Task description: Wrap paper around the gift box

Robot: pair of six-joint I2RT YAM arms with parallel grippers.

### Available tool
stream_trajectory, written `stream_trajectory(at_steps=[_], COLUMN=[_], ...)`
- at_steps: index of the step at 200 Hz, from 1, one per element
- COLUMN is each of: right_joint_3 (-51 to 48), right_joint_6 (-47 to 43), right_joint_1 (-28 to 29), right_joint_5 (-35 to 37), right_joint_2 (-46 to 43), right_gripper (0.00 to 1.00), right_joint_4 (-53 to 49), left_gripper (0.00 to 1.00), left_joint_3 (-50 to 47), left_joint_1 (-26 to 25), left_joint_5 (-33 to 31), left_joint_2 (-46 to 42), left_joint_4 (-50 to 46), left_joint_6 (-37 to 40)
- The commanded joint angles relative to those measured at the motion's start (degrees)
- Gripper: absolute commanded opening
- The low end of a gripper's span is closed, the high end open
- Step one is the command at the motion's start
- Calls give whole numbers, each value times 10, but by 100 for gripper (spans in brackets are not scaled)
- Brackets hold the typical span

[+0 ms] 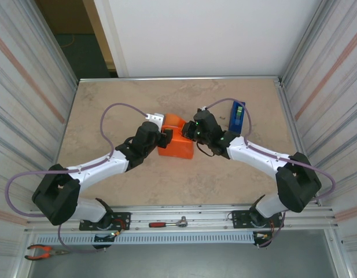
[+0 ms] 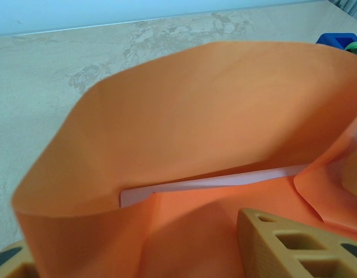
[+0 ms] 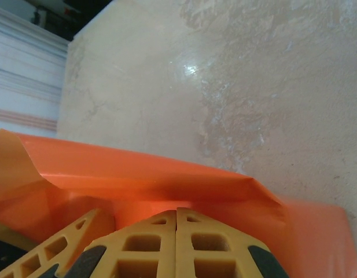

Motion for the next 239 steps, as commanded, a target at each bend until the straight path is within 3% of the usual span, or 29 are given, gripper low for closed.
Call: stream_trajectory(at_steps=[1,40,67,129,144,181,202,239], right_joint_3=[25,40,32,17,14,11,10,11], right_joint_6=[-62,-95,-87,-65,-61,-58,-58,-55], right_joint_1=[35,74,86,97,98,100,100,100], right_joint_5=[50,122,131,129,128,126,126,126], right_joint_2=[33,73,87,92,94,93,90,88], right_gripper=[0,0,0,0,0,0,0,0], right_joint_4=[-116,-168,-164,-143,-138,-138,-140,-141], left_gripper=[54,55,56,60,53,24,17,16], left_joint_3=[6,15,77,164,162,145,145,147], left_joint_1=[-5,-4,16,192,210,240,251,252], left_joint_5=[-2,0,30,232,243,315,345,412], left_joint_2=[13,12,-8,-79,-79,-42,-4,51], left_joint_4=[-33,-41,-110,-177,-185,-169,-158,-129], left_joint_6=[15,11,-6,-77,-72,-89,-89,-82])
